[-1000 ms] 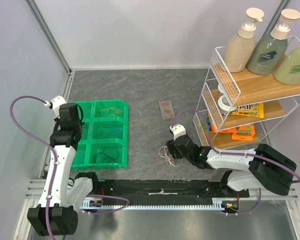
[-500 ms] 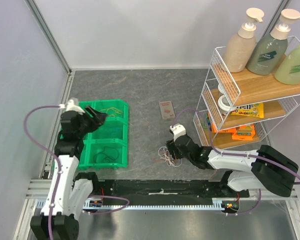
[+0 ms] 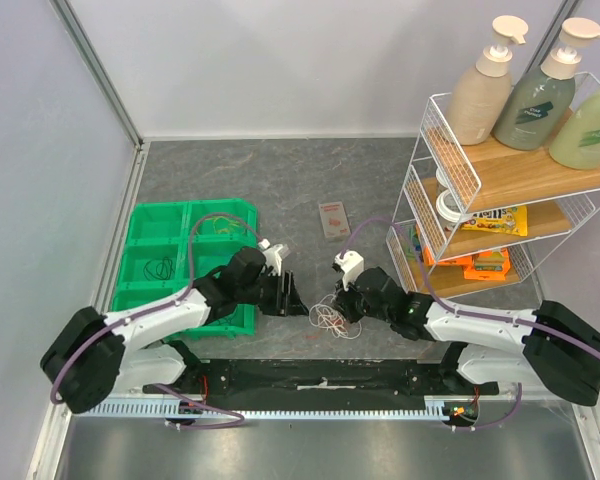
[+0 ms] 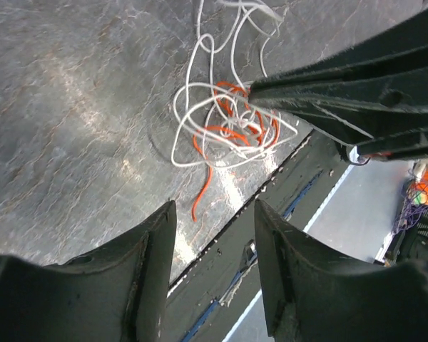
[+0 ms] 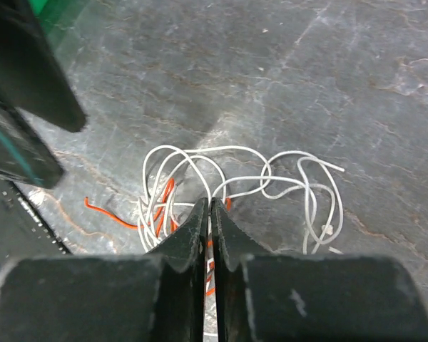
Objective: Untangle the cables
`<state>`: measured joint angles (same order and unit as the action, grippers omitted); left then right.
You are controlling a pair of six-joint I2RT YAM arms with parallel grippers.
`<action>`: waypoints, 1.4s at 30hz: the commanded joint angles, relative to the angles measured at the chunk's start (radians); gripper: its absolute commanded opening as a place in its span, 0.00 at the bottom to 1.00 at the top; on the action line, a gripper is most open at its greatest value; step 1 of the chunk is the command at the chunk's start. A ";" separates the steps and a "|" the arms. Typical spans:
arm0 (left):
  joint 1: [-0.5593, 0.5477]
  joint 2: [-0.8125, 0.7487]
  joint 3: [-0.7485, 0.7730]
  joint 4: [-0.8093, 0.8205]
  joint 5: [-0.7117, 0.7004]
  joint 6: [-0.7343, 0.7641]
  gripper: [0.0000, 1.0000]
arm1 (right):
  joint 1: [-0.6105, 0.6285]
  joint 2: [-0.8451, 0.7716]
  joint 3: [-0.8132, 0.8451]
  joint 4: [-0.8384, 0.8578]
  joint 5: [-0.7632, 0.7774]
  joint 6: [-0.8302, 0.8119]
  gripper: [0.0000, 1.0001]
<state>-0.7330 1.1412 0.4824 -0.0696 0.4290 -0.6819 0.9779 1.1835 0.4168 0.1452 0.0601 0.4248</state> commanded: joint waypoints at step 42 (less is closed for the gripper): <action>-0.068 -0.273 0.633 -0.067 0.088 0.123 0.02 | 0.001 0.059 0.048 -0.174 0.246 0.127 0.19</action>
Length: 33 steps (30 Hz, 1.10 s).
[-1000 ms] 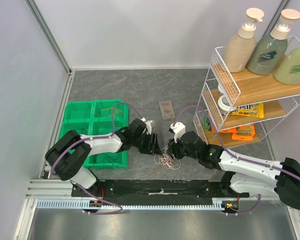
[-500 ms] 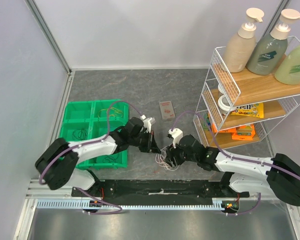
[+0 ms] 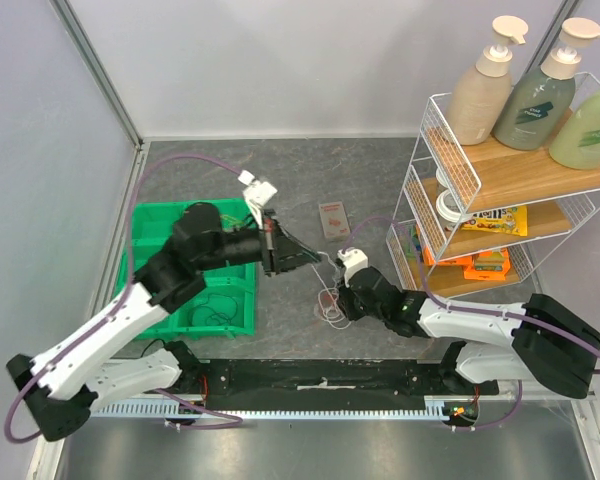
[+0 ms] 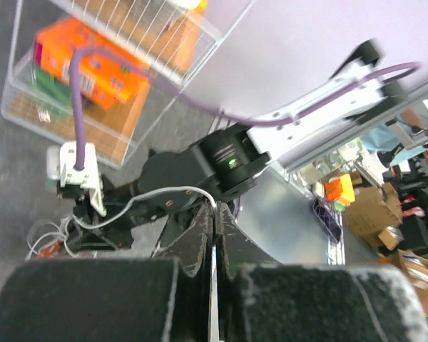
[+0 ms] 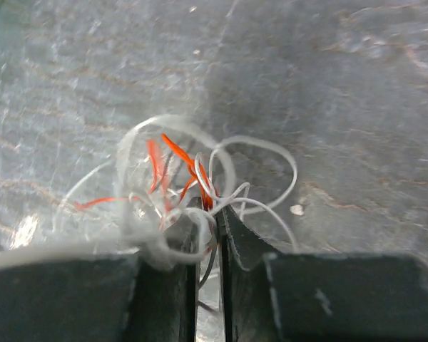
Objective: Untangle the cables
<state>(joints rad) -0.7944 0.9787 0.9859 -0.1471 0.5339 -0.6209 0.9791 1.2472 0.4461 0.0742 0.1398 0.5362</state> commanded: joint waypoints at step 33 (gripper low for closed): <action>-0.005 -0.069 0.967 -0.443 -0.531 0.406 0.02 | 0.000 0.081 0.115 -0.240 0.354 0.030 0.73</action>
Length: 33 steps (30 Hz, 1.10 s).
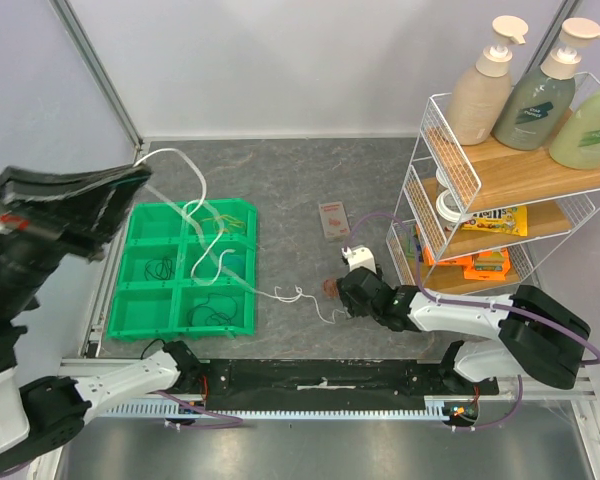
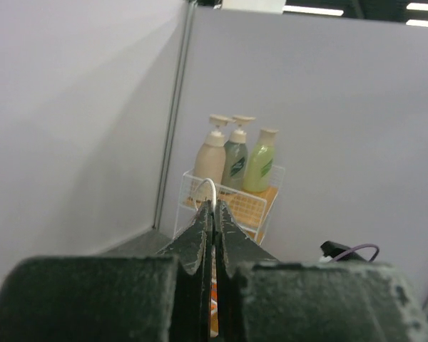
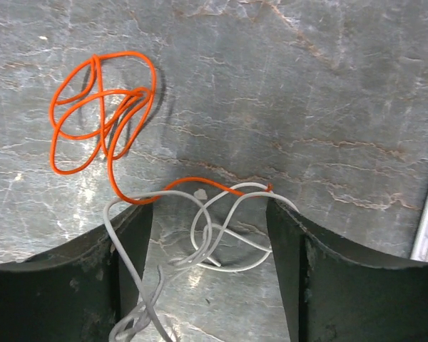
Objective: Untangle the cables
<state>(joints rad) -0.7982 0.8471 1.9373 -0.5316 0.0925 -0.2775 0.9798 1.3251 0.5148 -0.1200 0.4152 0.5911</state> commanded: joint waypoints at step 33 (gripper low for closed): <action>-0.001 0.368 0.358 0.222 -0.284 0.339 0.02 | 0.036 -0.061 0.306 -0.190 -0.085 -0.252 0.94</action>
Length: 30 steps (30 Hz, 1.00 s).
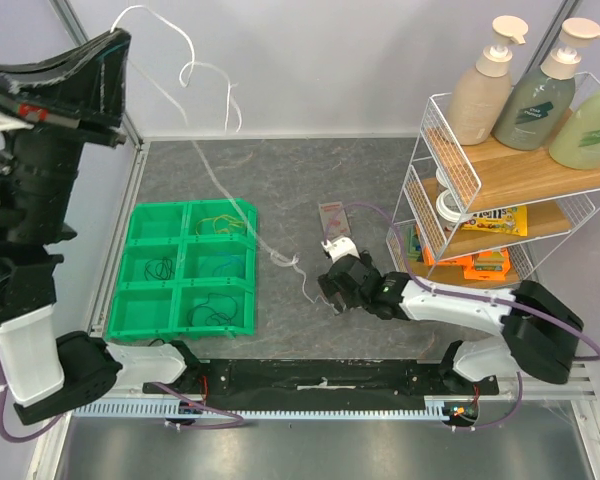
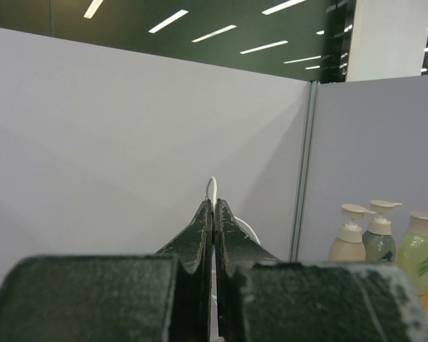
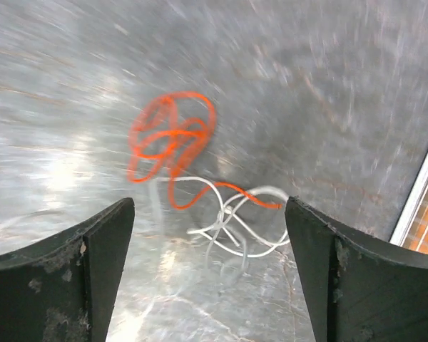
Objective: Untangle the cables
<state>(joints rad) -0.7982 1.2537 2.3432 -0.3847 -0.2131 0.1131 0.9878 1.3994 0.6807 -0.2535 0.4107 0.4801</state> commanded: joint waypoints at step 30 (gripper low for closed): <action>-0.001 -0.089 -0.099 0.059 0.044 -0.089 0.02 | 0.088 -0.116 0.079 0.647 -0.529 -0.094 0.72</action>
<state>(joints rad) -0.7982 1.1664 2.2391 -0.3412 -0.1757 0.0547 1.0645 1.2675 0.8074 0.1543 -0.1524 0.3130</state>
